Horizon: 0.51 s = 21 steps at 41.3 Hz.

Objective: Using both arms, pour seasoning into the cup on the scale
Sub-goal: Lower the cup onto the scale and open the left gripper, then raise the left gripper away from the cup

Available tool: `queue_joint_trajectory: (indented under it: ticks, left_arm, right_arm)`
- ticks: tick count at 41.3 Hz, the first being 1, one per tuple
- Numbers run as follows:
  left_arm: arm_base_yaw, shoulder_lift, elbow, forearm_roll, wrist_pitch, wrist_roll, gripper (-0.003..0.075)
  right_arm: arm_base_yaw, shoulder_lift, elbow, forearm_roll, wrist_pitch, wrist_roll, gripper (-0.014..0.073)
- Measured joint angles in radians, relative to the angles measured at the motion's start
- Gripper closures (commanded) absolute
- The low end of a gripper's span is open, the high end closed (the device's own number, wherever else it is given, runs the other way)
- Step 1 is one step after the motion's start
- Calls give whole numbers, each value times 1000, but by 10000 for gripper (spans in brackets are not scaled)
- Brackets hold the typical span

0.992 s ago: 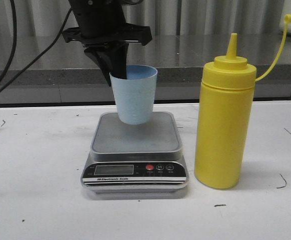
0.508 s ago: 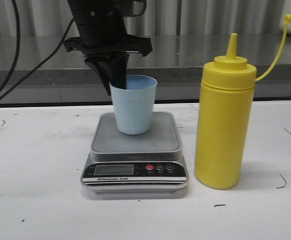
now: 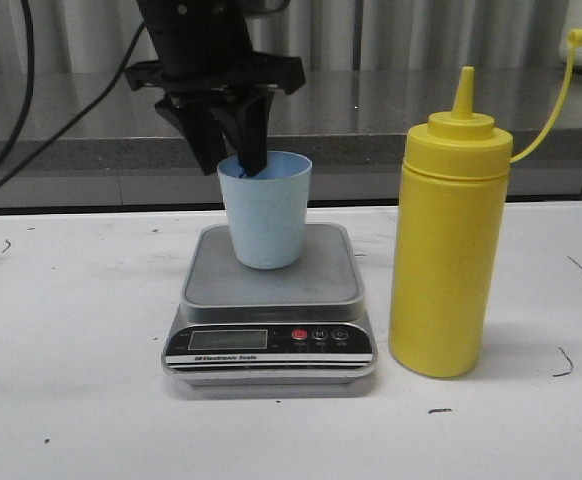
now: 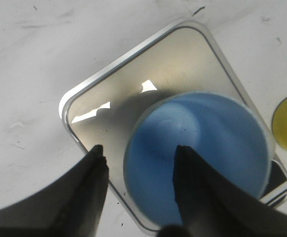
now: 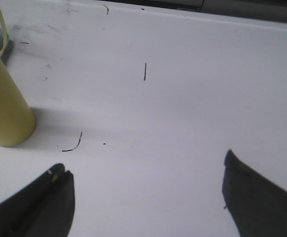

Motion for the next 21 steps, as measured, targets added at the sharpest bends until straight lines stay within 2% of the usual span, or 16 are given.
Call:
queue_joint_trajectory:
  ticks: [10, 21]
  left_arm:
    - [0, -192, 47, 0, -4, 0, 405]
    - [0, -508, 302, 2, -101, 0, 405]
  right_arm:
    - [0, 0, 0, 0, 0, 0, -31]
    - [0, 0, 0, 0, 0, 0, -31]
